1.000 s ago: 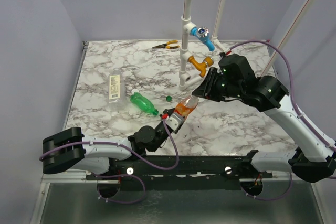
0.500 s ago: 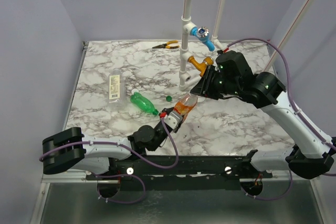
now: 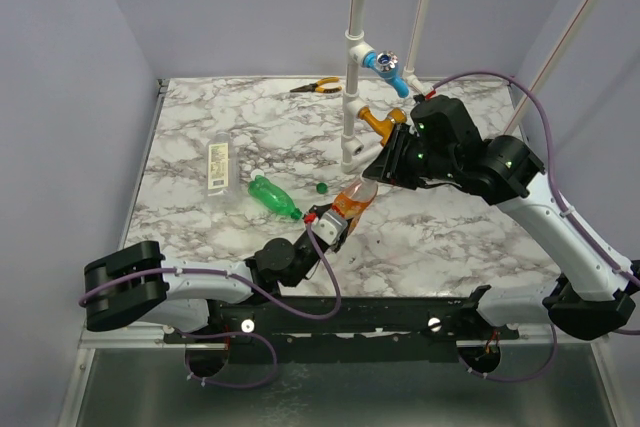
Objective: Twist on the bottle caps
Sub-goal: Screw the bottle cap onto the plastic bottle.
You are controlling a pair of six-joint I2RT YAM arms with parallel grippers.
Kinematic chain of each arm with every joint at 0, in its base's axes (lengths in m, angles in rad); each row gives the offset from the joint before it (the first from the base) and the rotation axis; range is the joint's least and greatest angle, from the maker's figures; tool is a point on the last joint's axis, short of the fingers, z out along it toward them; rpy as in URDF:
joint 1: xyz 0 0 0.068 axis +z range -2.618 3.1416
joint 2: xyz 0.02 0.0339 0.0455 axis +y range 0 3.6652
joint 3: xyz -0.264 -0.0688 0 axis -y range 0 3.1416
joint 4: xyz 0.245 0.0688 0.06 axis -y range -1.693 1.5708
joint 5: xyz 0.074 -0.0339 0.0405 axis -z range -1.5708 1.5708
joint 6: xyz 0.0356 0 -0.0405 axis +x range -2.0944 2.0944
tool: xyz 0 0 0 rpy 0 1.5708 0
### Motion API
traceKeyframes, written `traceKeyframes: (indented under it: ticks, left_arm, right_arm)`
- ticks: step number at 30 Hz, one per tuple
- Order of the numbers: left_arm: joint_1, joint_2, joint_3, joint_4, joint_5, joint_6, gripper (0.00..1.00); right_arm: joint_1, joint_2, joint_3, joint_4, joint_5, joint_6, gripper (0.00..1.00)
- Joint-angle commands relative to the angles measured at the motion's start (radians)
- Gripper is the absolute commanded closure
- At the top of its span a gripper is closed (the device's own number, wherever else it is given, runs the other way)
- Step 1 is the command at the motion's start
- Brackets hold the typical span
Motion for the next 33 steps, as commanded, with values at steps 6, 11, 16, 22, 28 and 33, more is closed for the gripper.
traceKeyframes:
  ticks: [6, 11, 16, 22, 28, 33]
  left_arm:
    - [0.009, 0.004, 0.020, 0.138, 0.115, -0.031, 1.00]
    - [0.015, 0.004, 0.017, 0.137, 0.116, -0.037, 1.00]
    - [0.015, -0.005, 0.011, 0.135, 0.116, -0.037, 1.00]
    - [0.015, -0.012, 0.011, 0.125, 0.116, -0.035, 1.00]
    - [0.016, -0.008, 0.008, 0.125, 0.116, -0.042, 1.00]
    - [0.017, -0.011, 0.004, 0.122, 0.113, -0.048, 1.00]
  right_arm:
    - [0.022, 0.033, 0.008, -0.050, -0.076, 0.001, 0.64]
    - [0.022, 0.036, 0.015, -0.050, -0.076, -0.001, 0.64]
    - [0.022, 0.034, 0.021, -0.051, -0.080, -0.005, 0.62]
    - [0.022, 0.036, 0.021, -0.047, -0.085, -0.004, 0.61]
    - [0.022, 0.030, 0.019, -0.042, -0.084, -0.004, 0.61]
    - [0.022, 0.025, 0.014, -0.036, -0.088, -0.005, 0.57]
